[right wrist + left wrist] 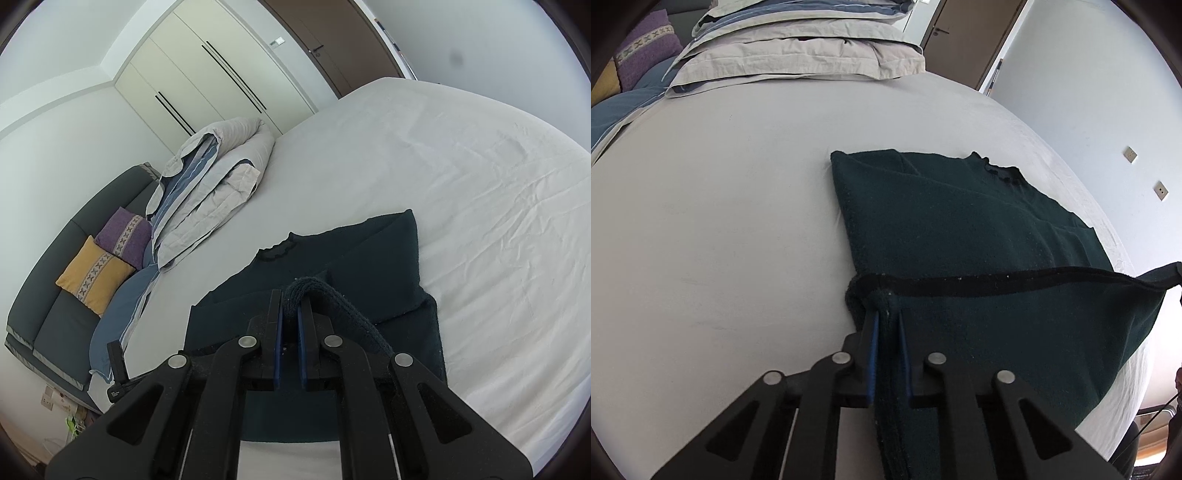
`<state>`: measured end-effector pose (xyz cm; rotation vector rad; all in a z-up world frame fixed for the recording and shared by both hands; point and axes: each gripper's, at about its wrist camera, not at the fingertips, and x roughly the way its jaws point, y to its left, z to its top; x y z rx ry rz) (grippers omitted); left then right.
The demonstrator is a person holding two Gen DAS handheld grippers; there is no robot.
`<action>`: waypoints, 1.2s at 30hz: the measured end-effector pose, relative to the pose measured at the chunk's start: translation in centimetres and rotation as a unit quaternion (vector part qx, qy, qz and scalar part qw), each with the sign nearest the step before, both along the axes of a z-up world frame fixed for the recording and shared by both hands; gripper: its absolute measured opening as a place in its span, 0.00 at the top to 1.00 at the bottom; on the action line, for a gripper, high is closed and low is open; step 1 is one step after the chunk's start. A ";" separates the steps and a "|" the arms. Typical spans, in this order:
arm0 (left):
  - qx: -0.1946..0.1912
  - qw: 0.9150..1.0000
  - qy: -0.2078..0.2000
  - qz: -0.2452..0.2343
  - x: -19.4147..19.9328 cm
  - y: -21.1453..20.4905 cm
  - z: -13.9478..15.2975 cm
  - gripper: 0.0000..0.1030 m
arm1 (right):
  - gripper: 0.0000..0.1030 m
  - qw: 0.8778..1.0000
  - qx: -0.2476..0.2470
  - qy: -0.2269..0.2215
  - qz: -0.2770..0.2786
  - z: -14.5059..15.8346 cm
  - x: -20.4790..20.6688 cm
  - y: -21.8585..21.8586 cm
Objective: Fold small clothes
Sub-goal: 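Open the left tool while the right tool lays the hem onto the collar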
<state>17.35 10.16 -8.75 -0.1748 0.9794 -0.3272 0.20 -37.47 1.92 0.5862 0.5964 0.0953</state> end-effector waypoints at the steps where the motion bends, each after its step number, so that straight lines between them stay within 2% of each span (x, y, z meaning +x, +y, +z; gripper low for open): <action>1: 0.000 1.000 -0.007 0.001 -0.2 0.0 0.3 0.92 | 0.95 1.000 -0.001 -0.001 -0.001 0.0 0.0 0.0; 7: 0.021 0.998 -0.066 0.013 -2.2 -0.2 2.6 0.93 | 0.95 1.000 0.001 -0.006 -0.010 0.1 -0.4 -0.3; 11: 0.017 0.993 -0.110 0.027 -3.3 0.2 4.7 0.93 | 0.95 1.000 -0.009 -0.015 -0.019 0.5 -0.7 -0.3; 17: 0.009 0.987 -0.156 0.041 -2.2 0.4 8.0 0.93 | 0.95 0.999 -0.013 -0.023 -0.035 1.4 0.3 -1.5; 21: 0.016 0.985 -0.168 0.046 0.3 0.0 9.2 0.93 | 0.95 0.998 -0.018 -0.025 -0.047 2.0 2.6 -2.6; 26: 0.022 0.984 -0.167 0.050 4.3 -0.9 9.5 0.93 | 0.95 0.997 -0.035 -0.013 -0.062 2.2 7.4 -4.1; 31: 0.021 0.987 -0.147 0.061 8.8 -1.4 8.5 0.93 | 0.95 0.996 -0.040 0.021 -0.076 0.1 13.6 -5.8; 36: 0.036 0.990 -0.125 0.059 12.6 -2.6 6.4 0.93 | 0.95 0.994 -0.046 0.056 -0.086 -3.3 19.6 -7.0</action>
